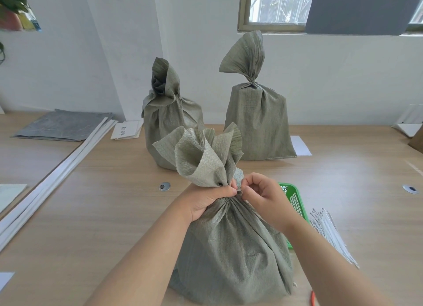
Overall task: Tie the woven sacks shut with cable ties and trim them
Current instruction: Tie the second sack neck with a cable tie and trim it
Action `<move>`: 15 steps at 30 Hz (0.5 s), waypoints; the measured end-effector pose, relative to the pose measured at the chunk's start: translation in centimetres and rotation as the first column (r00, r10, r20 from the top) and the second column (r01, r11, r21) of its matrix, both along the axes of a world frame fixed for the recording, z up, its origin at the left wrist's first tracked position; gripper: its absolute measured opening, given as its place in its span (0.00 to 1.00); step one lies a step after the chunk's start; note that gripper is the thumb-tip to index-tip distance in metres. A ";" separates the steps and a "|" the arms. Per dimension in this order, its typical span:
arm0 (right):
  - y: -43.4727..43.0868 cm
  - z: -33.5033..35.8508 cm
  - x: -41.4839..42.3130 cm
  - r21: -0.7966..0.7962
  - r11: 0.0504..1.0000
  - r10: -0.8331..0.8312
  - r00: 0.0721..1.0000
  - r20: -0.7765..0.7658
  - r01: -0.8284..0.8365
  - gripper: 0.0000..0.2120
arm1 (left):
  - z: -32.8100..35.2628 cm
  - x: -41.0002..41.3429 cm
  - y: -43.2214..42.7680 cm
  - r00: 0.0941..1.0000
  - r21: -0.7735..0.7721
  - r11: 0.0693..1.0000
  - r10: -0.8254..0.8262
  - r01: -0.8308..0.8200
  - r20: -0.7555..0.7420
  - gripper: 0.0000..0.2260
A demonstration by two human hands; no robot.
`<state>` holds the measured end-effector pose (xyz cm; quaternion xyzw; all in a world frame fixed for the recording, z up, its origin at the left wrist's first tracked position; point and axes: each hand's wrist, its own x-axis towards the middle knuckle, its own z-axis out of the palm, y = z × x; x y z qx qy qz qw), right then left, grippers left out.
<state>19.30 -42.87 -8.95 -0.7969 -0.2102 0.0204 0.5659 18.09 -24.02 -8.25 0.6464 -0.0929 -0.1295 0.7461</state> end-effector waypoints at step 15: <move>-0.1 1.4 -0.2 -0.234 0.972 0.006 0.986 0.167 0.034 0.03 | 0.3 0.1 0.0 0.998 0.107 0.992 0.068 -0.068 0.003 0.05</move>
